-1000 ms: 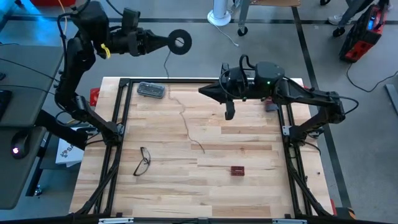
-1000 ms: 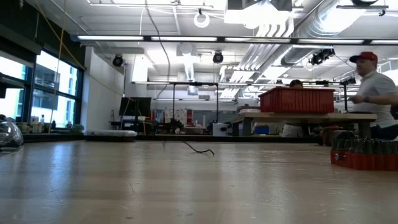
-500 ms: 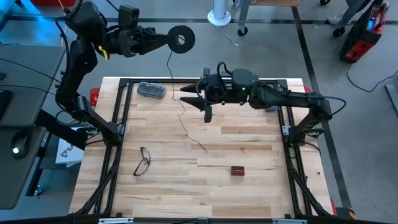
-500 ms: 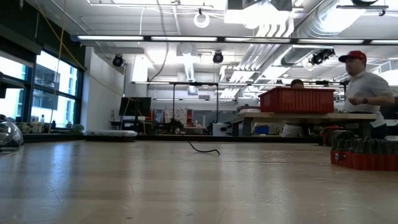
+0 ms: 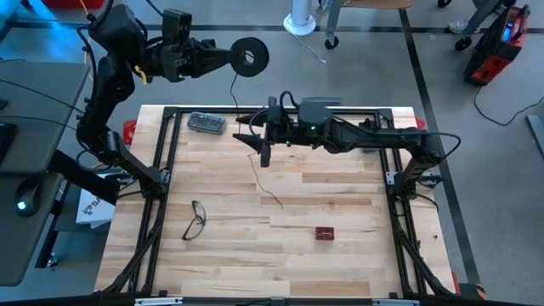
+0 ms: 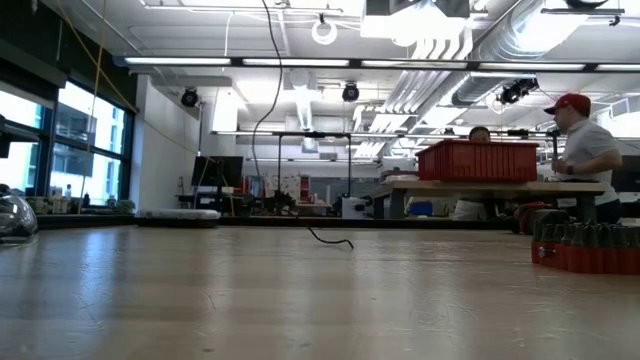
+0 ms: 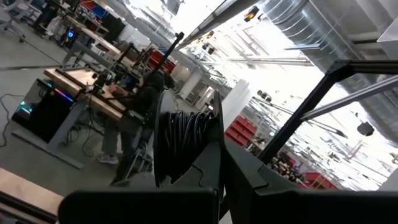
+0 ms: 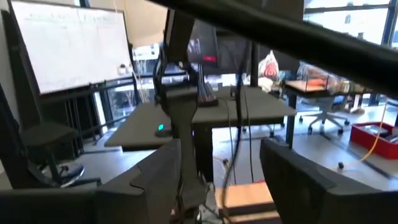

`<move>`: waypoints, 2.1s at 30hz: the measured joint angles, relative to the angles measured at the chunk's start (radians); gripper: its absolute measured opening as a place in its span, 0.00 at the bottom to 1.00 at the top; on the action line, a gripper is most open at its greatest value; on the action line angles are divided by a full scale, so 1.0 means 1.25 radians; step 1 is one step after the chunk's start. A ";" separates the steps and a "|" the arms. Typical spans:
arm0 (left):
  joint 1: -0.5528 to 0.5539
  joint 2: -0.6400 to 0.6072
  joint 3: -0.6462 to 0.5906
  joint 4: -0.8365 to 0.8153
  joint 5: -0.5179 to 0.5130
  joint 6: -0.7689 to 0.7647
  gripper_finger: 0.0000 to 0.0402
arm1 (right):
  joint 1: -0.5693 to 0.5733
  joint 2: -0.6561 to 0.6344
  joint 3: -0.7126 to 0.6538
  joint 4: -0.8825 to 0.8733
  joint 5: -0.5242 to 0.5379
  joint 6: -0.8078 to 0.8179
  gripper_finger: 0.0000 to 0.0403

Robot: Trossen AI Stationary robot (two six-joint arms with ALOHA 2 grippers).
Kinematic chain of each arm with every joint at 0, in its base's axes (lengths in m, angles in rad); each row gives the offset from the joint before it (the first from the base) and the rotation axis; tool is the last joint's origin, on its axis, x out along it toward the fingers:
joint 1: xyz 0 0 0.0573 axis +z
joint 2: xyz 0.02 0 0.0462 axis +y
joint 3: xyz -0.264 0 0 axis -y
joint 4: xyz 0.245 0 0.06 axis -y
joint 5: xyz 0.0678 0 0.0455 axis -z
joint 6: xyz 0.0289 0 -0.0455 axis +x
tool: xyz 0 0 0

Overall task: Coil cords
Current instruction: Coil the black wire into the spool

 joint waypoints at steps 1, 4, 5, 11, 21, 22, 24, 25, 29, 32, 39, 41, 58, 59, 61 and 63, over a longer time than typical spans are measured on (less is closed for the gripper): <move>0.000 0.000 0.000 0.000 0.000 0.000 0.00 | 0.000 0.003 0.000 -0.003 0.000 0.000 0.52; 0.000 0.000 0.000 0.002 0.000 0.000 0.00 | 0.000 0.007 0.000 -0.001 0.013 0.003 0.43; 0.000 0.000 0.000 0.002 0.000 0.001 0.00 | 0.000 0.007 0.000 -0.001 0.016 0.006 0.40; 0.000 0.000 0.000 0.002 0.002 0.008 0.00 | 0.000 0.008 0.000 -0.007 0.019 0.018 0.18; 0.006 -0.008 0.000 -0.020 0.002 0.021 0.00 | 0.014 -0.013 0.000 -0.078 -0.005 -0.003 0.01; 0.012 -0.013 0.000 -0.033 0.000 0.031 0.00 | 0.020 -0.024 0.000 -0.107 -0.006 -0.006 0.00; 0.025 -0.024 0.000 -0.061 -0.010 0.050 0.00 | 0.031 -0.047 0.000 -0.161 -0.008 -0.011 0.00; 0.032 -0.028 0.000 -0.080 -0.020 0.051 0.00 | 0.036 -0.058 0.000 -0.190 -0.008 -0.020 0.00; 0.056 -0.038 0.000 -0.166 -0.035 0.039 0.00 | 0.057 -0.110 0.000 -0.293 -0.006 -0.065 0.00; 0.067 -0.042 0.000 -0.241 -0.033 -0.014 0.00 | 0.063 -0.153 0.000 -0.358 0.001 -0.080 0.00; 0.058 -0.044 0.000 -0.335 -0.021 -0.111 0.00 | 0.067 -0.239 0.000 -0.439 0.019 -0.098 0.00; 0.051 -0.044 0.000 -0.349 -0.021 -0.137 0.00 | 0.067 -0.261 0.000 -0.455 0.043 -0.111 0.00; -0.062 -0.003 0.000 -0.417 -0.036 -0.236 0.00 | 0.059 -0.354 0.000 -0.474 0.132 -0.172 0.00; -0.067 0.001 0.000 -0.429 -0.036 -0.237 0.00 | 0.059 -0.357 0.000 -0.477 0.132 -0.172 0.00; -0.077 0.008 0.000 -0.452 -0.036 -0.237 0.00 | 0.059 -0.360 0.000 -0.480 0.131 -0.172 0.00; -0.084 0.012 0.000 -0.466 -0.036 -0.233 0.00 | 0.059 -0.365 0.000 -0.480 0.126 -0.172 0.00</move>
